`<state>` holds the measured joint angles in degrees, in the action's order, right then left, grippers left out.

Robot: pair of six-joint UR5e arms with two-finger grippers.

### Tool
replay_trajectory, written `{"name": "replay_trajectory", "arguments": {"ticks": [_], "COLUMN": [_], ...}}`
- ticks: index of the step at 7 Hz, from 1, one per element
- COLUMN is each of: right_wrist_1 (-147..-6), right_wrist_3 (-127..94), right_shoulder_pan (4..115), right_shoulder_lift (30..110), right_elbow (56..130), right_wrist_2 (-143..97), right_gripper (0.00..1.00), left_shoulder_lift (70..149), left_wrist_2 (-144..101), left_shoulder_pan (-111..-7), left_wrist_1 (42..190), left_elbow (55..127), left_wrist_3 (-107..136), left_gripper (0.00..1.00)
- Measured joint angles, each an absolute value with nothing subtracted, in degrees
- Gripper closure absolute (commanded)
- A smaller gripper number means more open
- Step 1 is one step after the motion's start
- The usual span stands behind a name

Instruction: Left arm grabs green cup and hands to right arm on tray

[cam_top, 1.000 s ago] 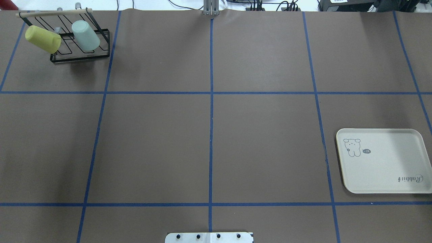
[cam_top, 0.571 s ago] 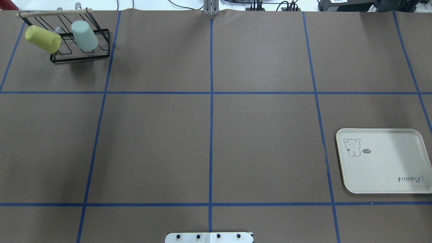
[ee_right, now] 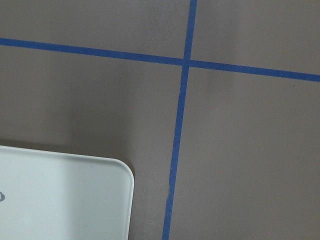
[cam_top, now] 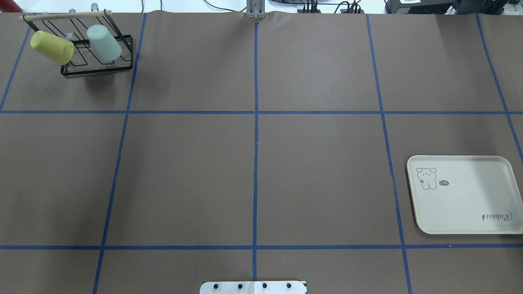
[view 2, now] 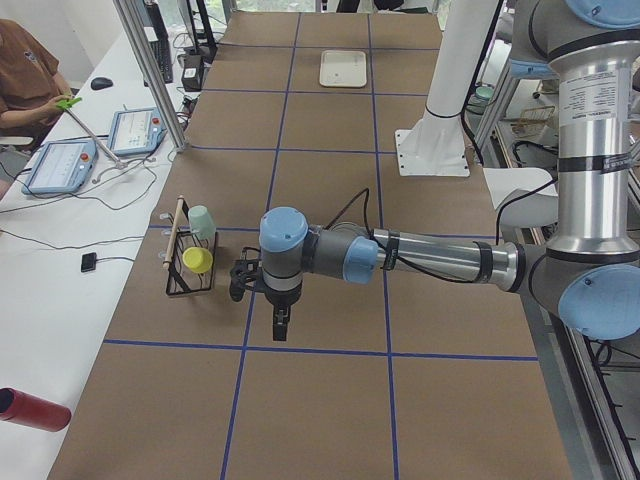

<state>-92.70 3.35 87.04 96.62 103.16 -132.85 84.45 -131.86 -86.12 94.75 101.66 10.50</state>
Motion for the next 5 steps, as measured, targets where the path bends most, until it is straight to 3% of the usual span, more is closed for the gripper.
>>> {"name": "replay_trajectory", "arguments": {"ticks": [2,5], "right_wrist_1": [-89.4,-87.5], "right_wrist_3": [3.2,3.4], "right_shoulder_pan": [86.1,84.6], "right_shoulder_lift": [97.1,97.7], "right_elbow": [103.0,102.7], "right_wrist_2": [-133.0,-133.1], "right_gripper": [0.00,0.00], "left_shoulder_lift": [87.8,101.2], "left_wrist_2": [-134.8,-129.6], "left_shoulder_pan": [-83.2,-74.2], "left_wrist_1": [94.6,92.8], "left_elbow": [101.7,100.1], "left_wrist_3": [12.2,26.4], "left_gripper": [0.00,0.00]}}
